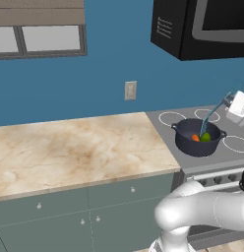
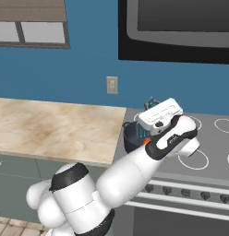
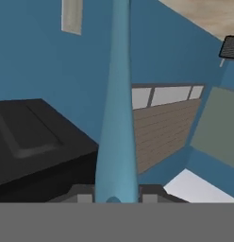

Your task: Put the carrot and lime in the pot. Retrieve the spatula and lightly stir the vegetables in the pot.

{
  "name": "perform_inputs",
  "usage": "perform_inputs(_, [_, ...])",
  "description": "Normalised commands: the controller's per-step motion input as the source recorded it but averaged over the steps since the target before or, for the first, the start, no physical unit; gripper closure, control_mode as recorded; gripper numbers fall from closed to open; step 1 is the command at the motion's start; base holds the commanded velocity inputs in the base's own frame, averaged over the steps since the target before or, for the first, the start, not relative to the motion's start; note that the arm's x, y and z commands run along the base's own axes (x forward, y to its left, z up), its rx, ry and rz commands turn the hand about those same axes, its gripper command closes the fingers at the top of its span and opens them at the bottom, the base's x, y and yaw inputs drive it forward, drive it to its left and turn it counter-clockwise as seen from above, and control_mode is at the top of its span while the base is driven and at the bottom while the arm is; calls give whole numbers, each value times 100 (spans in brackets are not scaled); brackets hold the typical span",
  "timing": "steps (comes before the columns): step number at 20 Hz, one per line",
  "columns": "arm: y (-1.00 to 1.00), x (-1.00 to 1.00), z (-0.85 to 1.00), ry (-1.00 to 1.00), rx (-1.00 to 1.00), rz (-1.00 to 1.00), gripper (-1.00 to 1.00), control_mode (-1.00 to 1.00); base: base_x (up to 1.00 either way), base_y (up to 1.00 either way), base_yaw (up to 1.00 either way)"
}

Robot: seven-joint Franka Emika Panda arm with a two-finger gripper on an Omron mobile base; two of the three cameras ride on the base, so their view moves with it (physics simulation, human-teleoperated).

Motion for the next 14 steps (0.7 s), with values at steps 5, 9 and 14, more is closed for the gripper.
perform_inputs(5, [-9,15,-17,10,-2,0,100,-100,0,0,0])
perform_inputs(9, [-10,16,-40,8,-8,0,100,-100,0,0,0])
perform_inputs(14, [-13,23,-23,0,-10,0,100,-100,0,0,0])
